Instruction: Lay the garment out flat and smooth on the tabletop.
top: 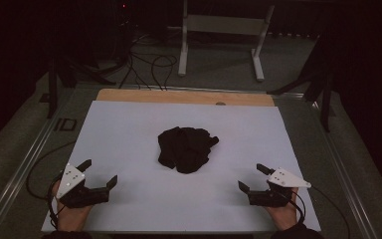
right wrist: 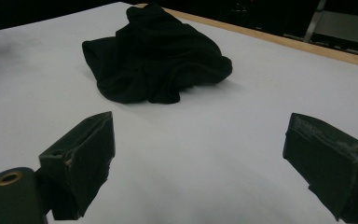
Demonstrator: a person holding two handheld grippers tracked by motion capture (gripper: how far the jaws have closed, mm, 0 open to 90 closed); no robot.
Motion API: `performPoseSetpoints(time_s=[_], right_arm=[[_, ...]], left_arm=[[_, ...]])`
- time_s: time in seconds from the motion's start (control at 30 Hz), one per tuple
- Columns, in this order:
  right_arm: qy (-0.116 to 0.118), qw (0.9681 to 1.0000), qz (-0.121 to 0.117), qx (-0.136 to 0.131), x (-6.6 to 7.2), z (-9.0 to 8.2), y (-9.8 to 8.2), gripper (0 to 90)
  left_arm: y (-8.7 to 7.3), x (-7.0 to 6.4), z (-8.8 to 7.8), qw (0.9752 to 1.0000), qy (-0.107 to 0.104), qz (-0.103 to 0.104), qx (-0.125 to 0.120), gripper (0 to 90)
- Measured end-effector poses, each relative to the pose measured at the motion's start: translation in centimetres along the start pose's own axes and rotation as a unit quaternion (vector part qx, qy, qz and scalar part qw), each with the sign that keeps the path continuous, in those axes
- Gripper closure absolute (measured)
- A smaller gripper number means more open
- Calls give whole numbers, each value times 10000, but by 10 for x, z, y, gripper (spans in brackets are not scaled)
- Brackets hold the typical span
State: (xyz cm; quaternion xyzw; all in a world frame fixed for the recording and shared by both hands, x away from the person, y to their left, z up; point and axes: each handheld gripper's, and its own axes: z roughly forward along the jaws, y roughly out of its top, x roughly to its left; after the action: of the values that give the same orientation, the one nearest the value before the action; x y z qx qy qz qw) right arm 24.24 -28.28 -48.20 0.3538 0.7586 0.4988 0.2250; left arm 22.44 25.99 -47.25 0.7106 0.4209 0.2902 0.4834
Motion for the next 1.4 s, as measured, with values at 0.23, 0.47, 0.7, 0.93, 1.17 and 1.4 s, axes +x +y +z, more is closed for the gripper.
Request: performPoseSetpoints(time_s=[0.23,0.47,0.7,0.93,1.17,1.4], right_arm=[[-12,10000,66,7,1,1,0,89],[-18,9999,33,127,5,6,3,88],[-38,9998,20,176,9,10,14,79],[85,9996,-72,252,15,18,28,81],[158,9991,-197,331,18,29,46,82],[247,9987,-336,308,20,40,64,82]], left_arm=[[-2,0,3,10000,11,-20,-14,0],[-2,-1,4,10000,9,14,-5,0],[-3,-1,5,10000,26,36,6,0],[-4,-2,7,10000,36,48,10,0],[-4,-2,8,10000,44,35,28,0],[-5,-3,11,10000,8,31,31,0]])
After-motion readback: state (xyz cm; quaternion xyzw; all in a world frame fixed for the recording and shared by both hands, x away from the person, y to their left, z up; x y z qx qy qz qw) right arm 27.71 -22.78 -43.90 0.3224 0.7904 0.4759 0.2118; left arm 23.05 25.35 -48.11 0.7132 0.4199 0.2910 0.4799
